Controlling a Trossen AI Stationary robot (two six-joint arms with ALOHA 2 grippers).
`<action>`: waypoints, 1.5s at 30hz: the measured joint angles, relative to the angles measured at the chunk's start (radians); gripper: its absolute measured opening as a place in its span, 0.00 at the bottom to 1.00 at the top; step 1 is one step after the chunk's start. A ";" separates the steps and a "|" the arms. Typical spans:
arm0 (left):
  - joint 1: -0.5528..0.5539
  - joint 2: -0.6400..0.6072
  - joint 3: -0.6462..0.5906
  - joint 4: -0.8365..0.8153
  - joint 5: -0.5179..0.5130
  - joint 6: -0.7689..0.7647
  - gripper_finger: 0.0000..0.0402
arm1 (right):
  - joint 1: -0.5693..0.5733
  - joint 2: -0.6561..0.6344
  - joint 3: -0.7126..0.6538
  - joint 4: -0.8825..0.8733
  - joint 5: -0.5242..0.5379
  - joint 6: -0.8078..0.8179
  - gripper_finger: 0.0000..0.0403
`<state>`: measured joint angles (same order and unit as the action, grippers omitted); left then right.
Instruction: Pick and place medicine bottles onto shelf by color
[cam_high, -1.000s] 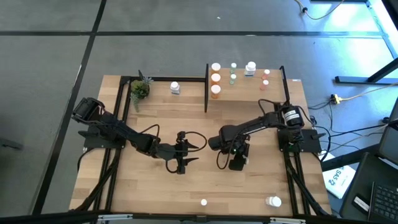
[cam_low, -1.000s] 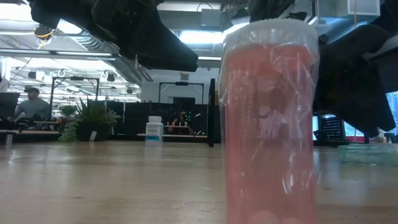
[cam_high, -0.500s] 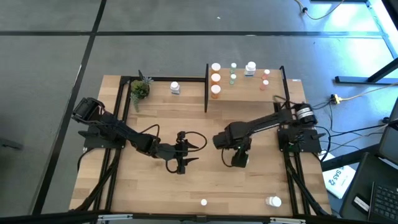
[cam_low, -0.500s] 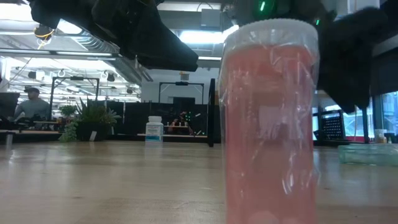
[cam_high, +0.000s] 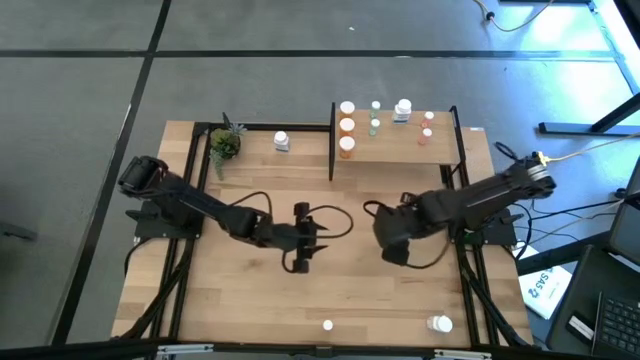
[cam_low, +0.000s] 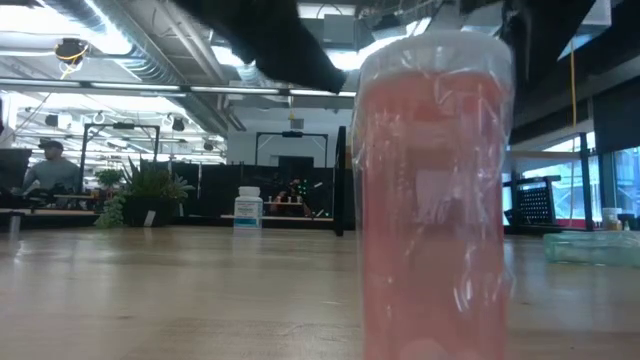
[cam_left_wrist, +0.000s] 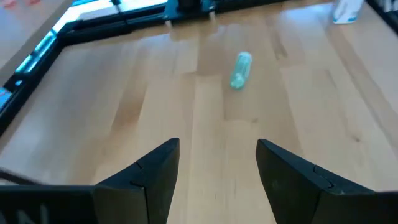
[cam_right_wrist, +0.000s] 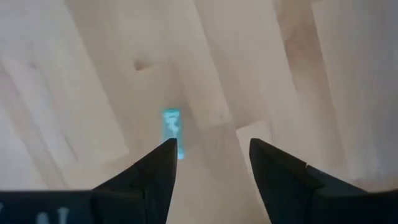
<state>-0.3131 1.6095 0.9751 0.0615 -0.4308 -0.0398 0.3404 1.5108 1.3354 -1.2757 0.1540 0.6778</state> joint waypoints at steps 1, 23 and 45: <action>0.008 0.002 0.024 -0.025 0.019 0.010 0.51 | 0.015 -0.017 0.000 0.002 0.008 0.007 0.51; 0.037 0.007 0.124 -0.069 0.082 0.102 0.51 | 0.342 -0.166 -0.160 0.107 0.206 0.130 0.51; 0.037 0.017 0.123 -0.077 0.082 0.102 0.51 | 0.354 -0.164 -0.623 0.599 0.132 0.210 0.51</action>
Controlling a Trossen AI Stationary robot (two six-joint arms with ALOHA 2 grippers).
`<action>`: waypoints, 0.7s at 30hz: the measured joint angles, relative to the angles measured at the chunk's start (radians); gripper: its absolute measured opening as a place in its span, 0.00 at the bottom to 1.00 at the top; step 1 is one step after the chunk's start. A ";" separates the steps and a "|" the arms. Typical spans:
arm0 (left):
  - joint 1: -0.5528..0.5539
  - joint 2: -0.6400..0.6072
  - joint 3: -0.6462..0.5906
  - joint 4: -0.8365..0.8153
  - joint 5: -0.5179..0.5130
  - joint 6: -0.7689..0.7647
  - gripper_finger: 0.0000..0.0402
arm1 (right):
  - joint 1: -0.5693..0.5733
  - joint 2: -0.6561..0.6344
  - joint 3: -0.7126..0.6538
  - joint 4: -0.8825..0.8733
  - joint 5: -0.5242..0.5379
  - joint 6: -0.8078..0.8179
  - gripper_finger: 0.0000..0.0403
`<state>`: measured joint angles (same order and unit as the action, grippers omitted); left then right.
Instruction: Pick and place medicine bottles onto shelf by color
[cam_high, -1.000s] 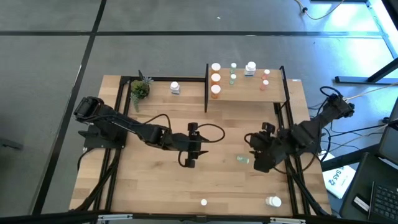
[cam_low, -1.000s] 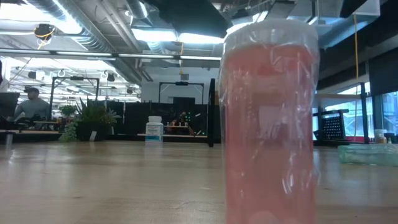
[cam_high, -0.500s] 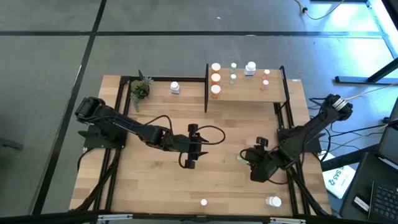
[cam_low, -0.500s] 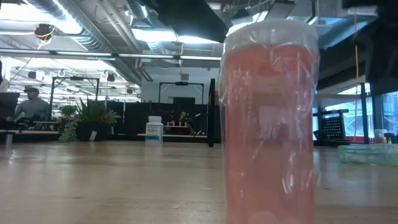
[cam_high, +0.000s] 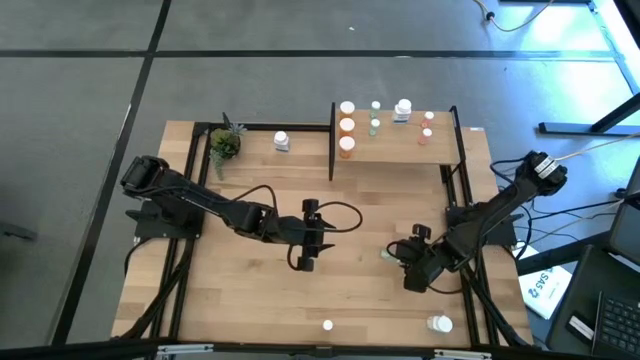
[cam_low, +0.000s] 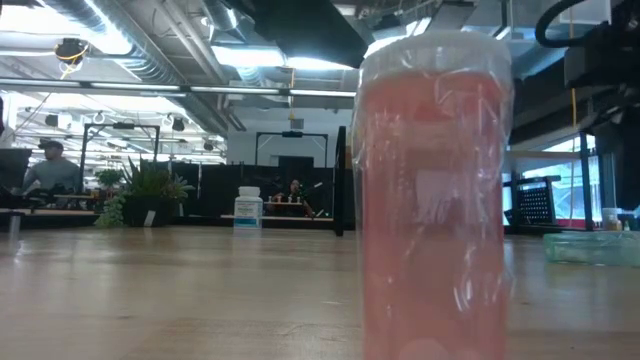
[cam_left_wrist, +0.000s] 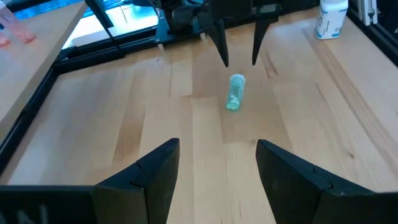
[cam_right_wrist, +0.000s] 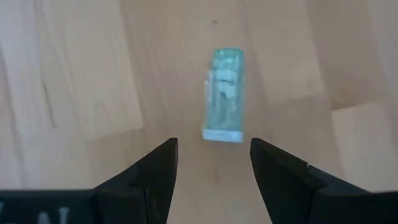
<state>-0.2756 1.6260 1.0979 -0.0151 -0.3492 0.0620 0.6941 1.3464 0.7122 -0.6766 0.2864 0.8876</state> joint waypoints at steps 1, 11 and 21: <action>0.000 0.000 0.000 0.000 0.000 0.000 0.51 | 0.000 0.000 -0.011 0.020 -0.002 -0.001 0.51; 0.000 0.000 0.000 0.000 0.000 0.000 0.51 | 0.000 0.000 -0.100 0.140 0.000 0.000 0.51; 0.000 0.000 0.000 0.000 0.000 -0.001 0.51 | 0.000 0.000 -0.190 0.291 0.017 0.001 0.51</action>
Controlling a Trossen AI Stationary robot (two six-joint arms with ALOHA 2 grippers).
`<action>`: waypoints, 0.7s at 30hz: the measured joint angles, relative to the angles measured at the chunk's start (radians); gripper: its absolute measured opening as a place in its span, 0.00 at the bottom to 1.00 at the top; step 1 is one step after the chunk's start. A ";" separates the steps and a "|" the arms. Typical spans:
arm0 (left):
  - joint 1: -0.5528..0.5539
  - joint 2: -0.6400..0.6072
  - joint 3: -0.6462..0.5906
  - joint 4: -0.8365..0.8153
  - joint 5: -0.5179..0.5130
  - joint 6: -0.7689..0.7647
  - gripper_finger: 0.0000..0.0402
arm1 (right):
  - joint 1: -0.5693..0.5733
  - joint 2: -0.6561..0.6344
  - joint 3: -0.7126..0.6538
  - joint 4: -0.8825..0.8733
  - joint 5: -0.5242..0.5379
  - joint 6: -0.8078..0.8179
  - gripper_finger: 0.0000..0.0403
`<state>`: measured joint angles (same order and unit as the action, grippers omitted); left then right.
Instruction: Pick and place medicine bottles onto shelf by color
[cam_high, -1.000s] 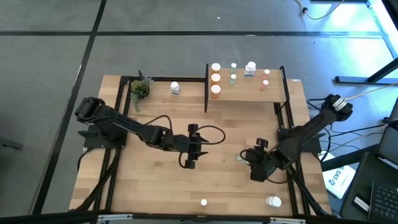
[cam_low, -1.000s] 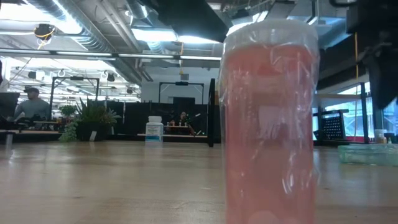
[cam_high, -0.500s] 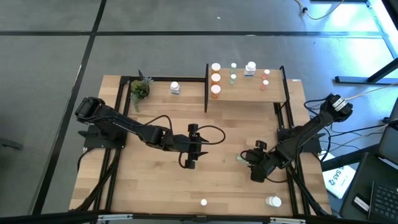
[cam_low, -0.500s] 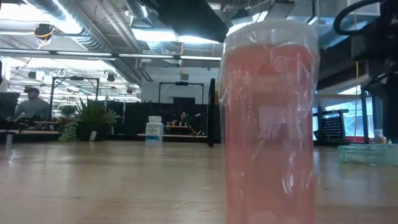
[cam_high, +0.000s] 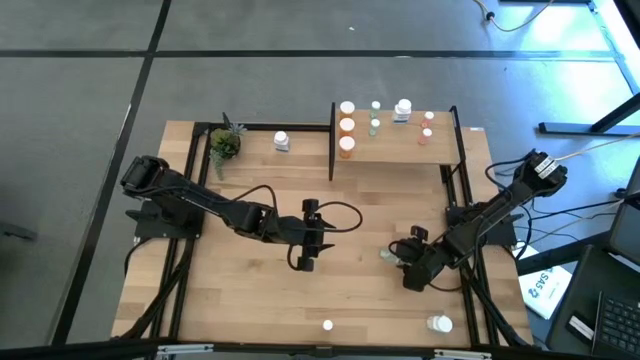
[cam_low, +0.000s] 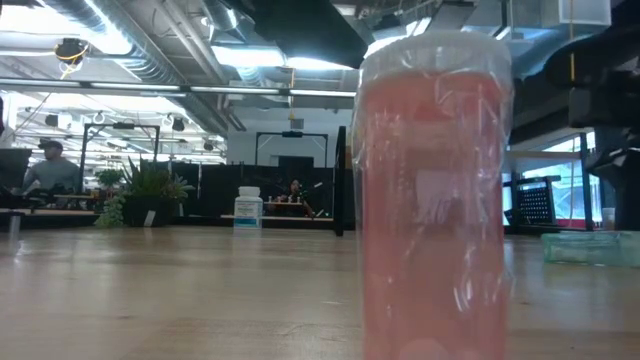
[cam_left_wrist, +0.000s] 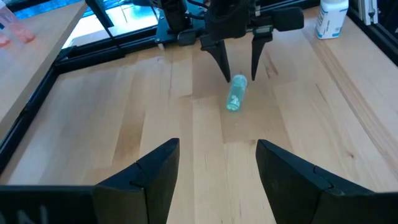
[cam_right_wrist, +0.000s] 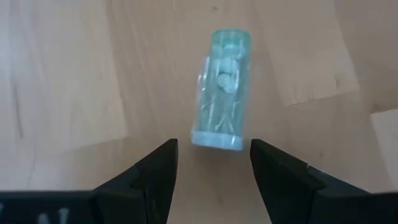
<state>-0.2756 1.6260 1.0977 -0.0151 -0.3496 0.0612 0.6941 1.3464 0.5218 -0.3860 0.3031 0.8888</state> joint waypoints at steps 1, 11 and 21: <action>0.000 0.000 0.000 0.000 0.000 0.000 0.51 | 0.000 0.000 -0.006 0.007 0.007 0.002 0.51; 0.000 0.000 0.000 0.000 0.000 -0.001 0.51 | -0.003 0.000 -0.053 0.053 0.056 0.084 0.51; 0.000 0.000 0.000 0.000 0.000 -0.001 0.51 | -0.003 0.000 -0.056 0.060 0.071 0.098 0.51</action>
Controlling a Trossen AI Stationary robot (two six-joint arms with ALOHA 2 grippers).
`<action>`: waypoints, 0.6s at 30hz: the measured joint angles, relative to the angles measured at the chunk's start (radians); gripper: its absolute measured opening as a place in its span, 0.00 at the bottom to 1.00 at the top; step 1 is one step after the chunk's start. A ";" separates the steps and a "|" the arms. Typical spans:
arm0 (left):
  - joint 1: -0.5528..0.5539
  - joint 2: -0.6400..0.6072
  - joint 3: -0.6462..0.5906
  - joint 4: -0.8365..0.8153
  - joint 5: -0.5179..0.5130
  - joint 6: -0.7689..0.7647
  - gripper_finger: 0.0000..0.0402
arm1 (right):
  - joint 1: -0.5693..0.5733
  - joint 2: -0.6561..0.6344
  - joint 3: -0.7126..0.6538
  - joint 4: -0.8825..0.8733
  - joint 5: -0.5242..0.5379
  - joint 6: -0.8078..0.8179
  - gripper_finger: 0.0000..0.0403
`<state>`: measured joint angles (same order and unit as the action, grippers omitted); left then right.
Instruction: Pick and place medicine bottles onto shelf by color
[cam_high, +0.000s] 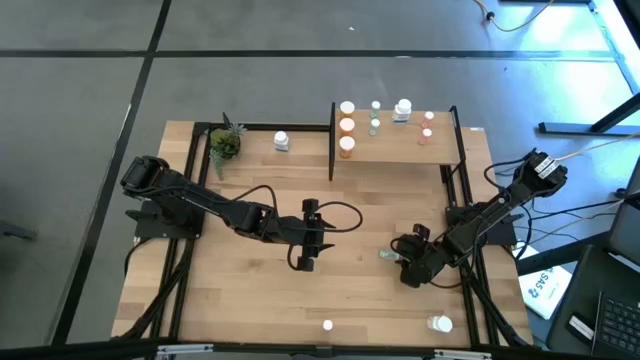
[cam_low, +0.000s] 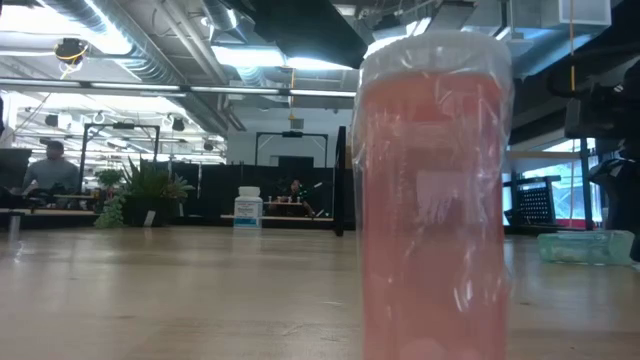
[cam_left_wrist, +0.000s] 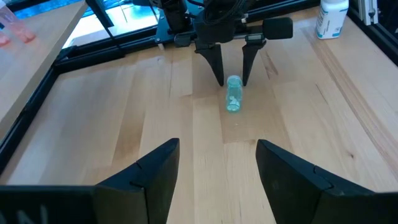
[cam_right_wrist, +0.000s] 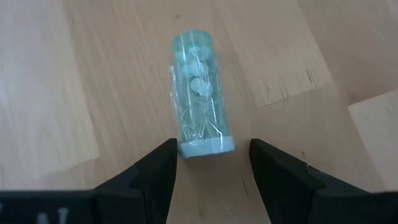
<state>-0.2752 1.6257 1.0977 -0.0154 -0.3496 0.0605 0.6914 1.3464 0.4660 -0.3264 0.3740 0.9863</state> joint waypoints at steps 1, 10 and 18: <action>0.000 0.000 0.000 0.000 0.000 0.000 0.51 | 0.000 0.000 0.000 0.000 0.000 0.000 0.51; 0.000 0.000 0.000 0.000 0.000 0.000 0.51 | 0.000 0.000 0.000 0.005 0.026 -0.003 0.38; 0.000 0.000 0.000 -0.003 0.000 0.000 0.51 | 0.000 0.000 0.000 0.026 0.025 0.000 0.27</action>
<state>-0.2752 1.6257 1.0977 -0.0181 -0.3496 0.0608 0.6914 1.3464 0.4660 -0.3008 0.3989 0.9867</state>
